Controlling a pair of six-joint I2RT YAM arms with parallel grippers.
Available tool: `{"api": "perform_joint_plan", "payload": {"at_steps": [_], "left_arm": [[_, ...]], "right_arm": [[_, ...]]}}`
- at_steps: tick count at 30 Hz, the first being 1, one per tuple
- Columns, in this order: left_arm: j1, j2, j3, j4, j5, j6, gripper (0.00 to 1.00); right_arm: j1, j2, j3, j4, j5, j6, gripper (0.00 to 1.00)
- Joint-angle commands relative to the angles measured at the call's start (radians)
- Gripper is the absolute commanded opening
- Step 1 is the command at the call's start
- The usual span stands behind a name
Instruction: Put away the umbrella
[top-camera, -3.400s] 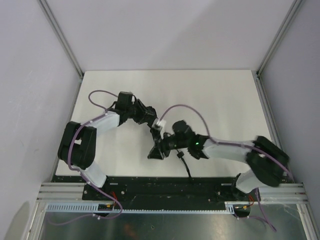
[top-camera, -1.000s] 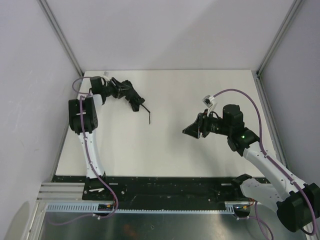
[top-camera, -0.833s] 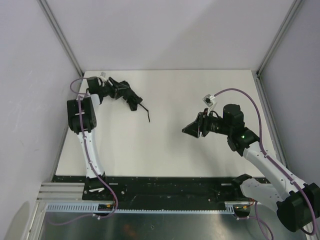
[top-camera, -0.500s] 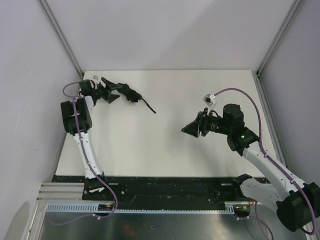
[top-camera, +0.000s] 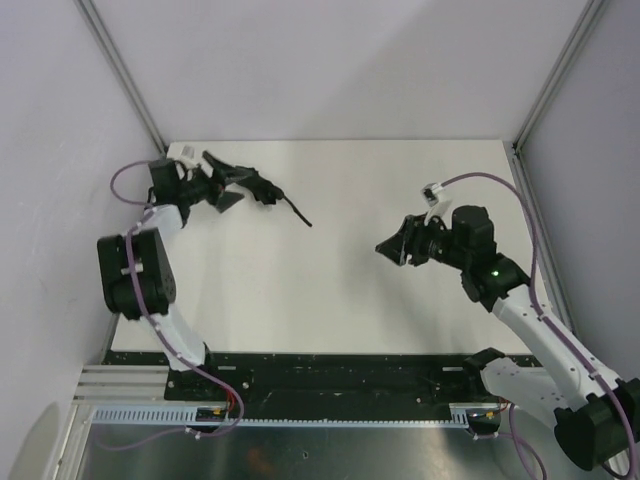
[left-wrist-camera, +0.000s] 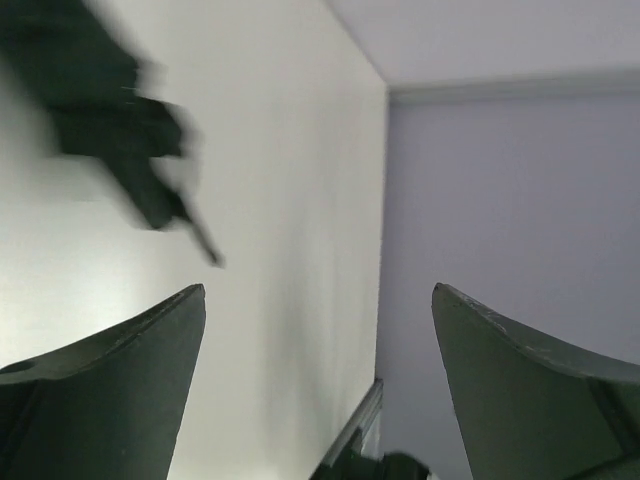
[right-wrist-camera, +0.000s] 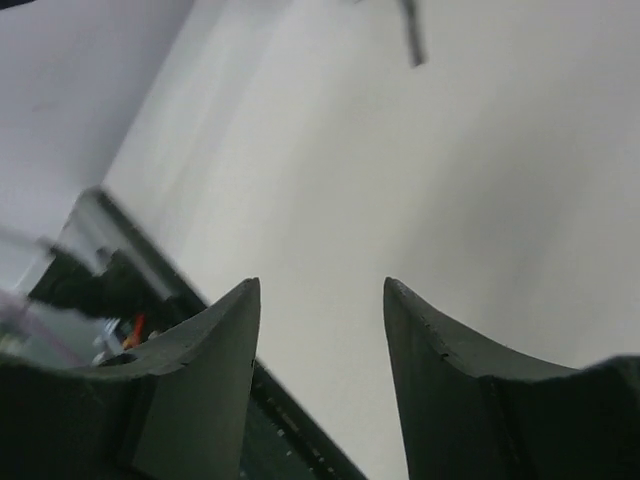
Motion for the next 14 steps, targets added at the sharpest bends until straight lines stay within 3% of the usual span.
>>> {"api": "perform_joint_plan", "payload": {"at_steps": [1,6,10,14], "left_arm": [[-0.209,-0.325,-0.023,0.048,0.038,0.020,0.97],[-0.504,-0.603,0.035,0.031,-0.078,0.140,0.99],[-0.689,-0.786,0.078,0.025,-0.193,0.287,0.99],[-0.758,-0.940,0.094,0.022,-0.241,0.395,1.00]], "right_arm": [[-0.019,-0.083,0.181,-0.253,0.448,-0.099,0.58],[-0.019,-0.176,0.329,-0.402,0.807,-0.177,0.65],[-0.018,-0.320,0.371,-0.378,0.839,-0.226,0.69],[-0.018,-0.445,0.376,-0.319,0.861,-0.252,0.80]]}}
